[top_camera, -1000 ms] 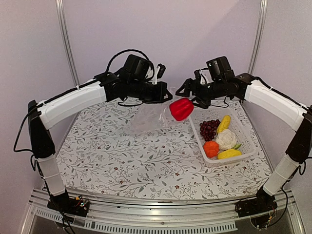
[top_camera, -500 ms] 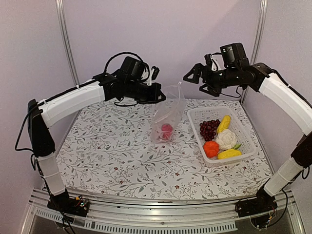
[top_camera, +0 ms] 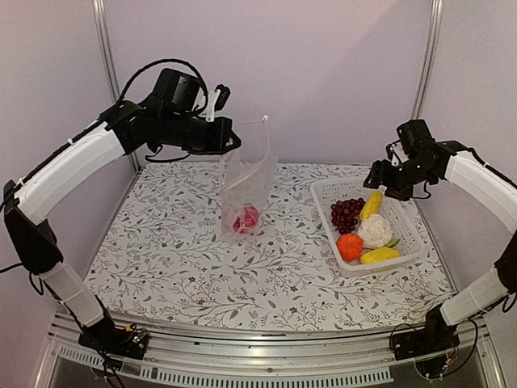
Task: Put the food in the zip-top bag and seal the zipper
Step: Pick up the fake fruit from the bin.
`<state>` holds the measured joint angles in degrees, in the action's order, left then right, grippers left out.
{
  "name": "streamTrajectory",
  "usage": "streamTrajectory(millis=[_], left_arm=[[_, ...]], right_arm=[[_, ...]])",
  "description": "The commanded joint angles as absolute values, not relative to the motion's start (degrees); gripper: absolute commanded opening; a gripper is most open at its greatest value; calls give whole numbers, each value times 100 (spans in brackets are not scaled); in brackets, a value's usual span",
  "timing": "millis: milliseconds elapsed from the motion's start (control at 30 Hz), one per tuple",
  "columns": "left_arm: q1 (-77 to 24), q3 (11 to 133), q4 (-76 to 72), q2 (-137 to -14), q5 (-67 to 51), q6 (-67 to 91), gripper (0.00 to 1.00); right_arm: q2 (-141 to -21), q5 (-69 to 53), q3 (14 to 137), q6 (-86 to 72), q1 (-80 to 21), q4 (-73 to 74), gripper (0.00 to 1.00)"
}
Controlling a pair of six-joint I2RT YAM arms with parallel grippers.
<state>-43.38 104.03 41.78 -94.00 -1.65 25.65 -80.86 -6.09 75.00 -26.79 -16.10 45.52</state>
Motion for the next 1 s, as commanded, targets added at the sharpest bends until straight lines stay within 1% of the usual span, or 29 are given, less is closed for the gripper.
streamTrajectory(millis=[0, 167, 300, 567, 833, 967], left_arm=[[-4279, 10184, 4465, -9332, -55, 2458, 0], [-4272, 10052, 4333, -9471, -212, 2518, 0], [-4272, 9916, 4192, -9544, -259, 2571, 0], [-4277, 9872, 4025, -9780, -432, 2636, 0], [-4268, 10115, 4462, -9732, -180, 2442, 0], [-4219, 10180, 4557, -9711, -168, 2394, 0]], right_arm=[[-8271, -473, 7296, -2454, -1355, 4450, 71], [-8681, -344, 7348, -2467, -1185, 4104, 70], [-8985, -159, 7433, -2493, -1147, 3951, 67], [-9598, -124, 7564, -2571, -961, 3654, 66], [-10197, -88, 7839, -2561, -793, 3538, 66], [-10503, 209, 8057, -2611, -797, 3531, 68]])
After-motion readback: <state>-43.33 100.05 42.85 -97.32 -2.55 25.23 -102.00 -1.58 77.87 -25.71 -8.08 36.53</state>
